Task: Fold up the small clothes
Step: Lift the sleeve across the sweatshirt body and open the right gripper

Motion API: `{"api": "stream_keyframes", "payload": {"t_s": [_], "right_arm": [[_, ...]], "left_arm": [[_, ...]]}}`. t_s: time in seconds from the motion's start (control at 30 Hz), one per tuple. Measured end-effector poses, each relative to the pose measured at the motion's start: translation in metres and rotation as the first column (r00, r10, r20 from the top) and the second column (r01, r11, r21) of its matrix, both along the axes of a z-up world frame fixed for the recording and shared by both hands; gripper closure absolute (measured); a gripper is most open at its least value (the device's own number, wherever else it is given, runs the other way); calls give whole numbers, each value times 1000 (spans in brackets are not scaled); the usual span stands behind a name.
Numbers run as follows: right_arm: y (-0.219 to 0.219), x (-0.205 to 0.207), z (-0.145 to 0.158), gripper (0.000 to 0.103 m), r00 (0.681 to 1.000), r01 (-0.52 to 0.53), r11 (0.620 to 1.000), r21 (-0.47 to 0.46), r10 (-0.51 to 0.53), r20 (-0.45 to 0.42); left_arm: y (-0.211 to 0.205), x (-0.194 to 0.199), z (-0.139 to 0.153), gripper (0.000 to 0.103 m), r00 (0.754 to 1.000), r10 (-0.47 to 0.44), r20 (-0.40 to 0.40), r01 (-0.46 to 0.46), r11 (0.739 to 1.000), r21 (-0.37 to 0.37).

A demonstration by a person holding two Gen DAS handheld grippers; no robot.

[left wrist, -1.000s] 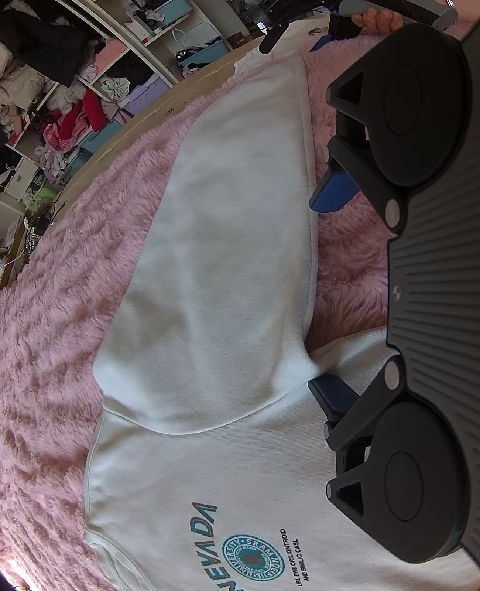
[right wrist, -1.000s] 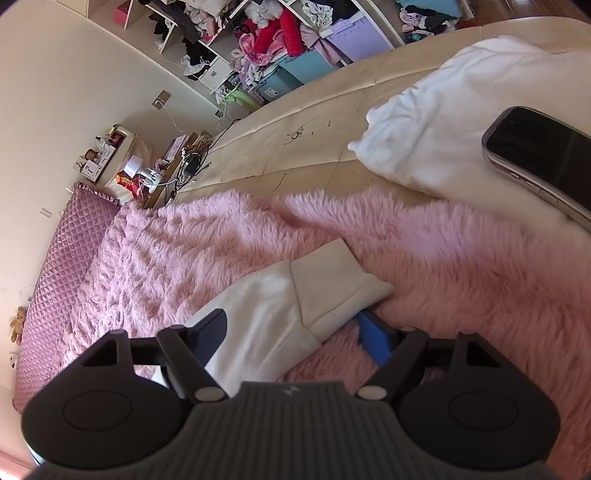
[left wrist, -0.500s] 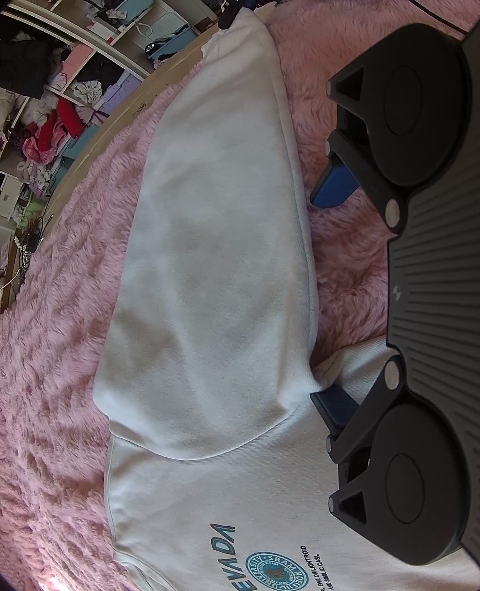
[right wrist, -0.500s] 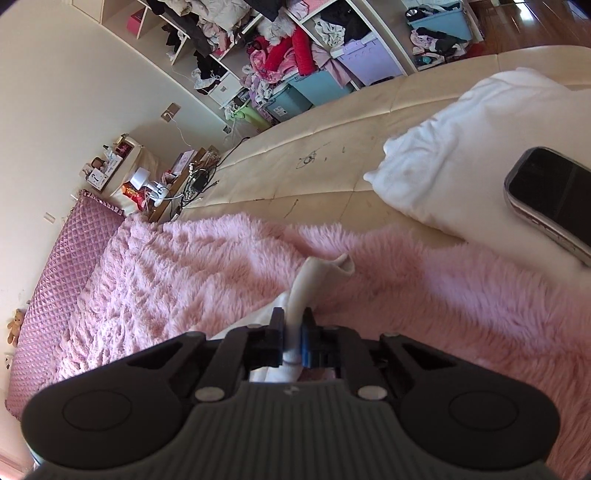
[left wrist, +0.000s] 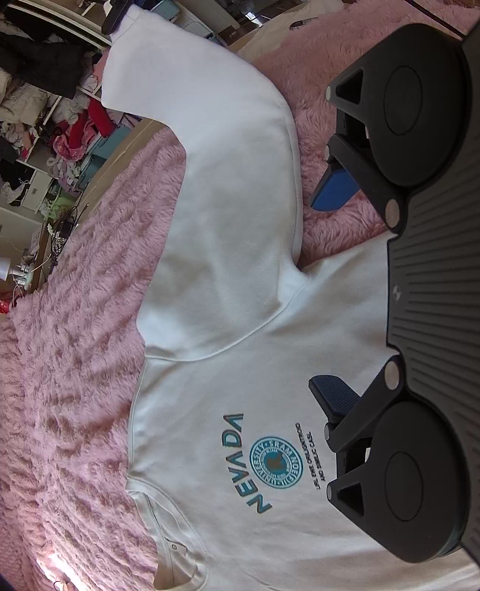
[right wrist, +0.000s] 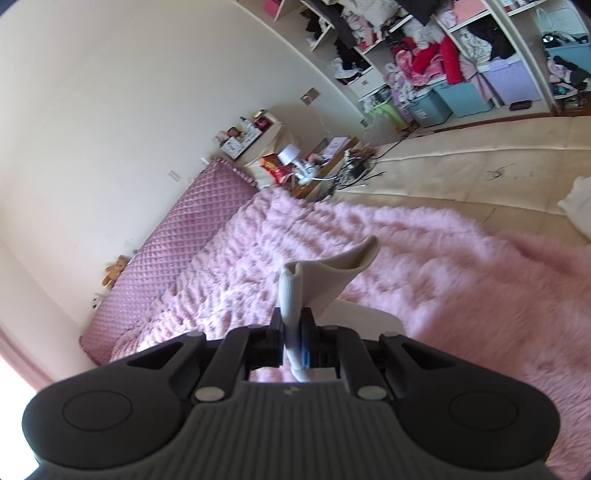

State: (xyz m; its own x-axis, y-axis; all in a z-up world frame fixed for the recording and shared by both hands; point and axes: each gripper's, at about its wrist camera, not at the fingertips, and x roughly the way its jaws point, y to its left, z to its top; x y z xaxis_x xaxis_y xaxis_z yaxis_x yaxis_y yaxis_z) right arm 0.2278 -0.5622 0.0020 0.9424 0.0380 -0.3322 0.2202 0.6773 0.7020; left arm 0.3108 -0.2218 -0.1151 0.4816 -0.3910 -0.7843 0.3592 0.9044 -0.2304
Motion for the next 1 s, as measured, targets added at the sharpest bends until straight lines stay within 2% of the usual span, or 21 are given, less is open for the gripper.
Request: {"api": "stream_keyframes", "payload": {"t_s": [0.2,0.4,0.53,0.73,0.83,0.87,0.93,1.0], "right_arm": [[108,34,22,100,979,-196,976,96,190,70],[235,62,20,100,934,-355,929,107,346,88],[328,73,-3,100,880,-474,871,129,472,52],[447,70,-57,99,786,-611,789,61,614,-67],[487,69,-96,89,738,-664,747,5,657,-153],[498,67,-111,76,719,-681,732,2,670,-185],[512,68,-137,62,673,-717,697,25,701,-237],[518,64,-150,62,640,-737,674,44,718,-274]], "left_arm": [[89,-19,14,0,993,118,6,-118,993,-8],[188,-43,17,0,964,267,-19,-268,962,-49],[255,-57,17,0,929,370,-21,-371,925,-78],[337,-80,14,0,854,519,-30,-518,844,-142],[366,-86,8,0,825,563,-43,-560,805,-195],[375,-88,4,0,817,575,-51,-570,791,-220],[386,-92,0,0,810,583,-69,-577,770,-271],[394,-89,-5,0,814,573,-91,-567,752,-335]]}}
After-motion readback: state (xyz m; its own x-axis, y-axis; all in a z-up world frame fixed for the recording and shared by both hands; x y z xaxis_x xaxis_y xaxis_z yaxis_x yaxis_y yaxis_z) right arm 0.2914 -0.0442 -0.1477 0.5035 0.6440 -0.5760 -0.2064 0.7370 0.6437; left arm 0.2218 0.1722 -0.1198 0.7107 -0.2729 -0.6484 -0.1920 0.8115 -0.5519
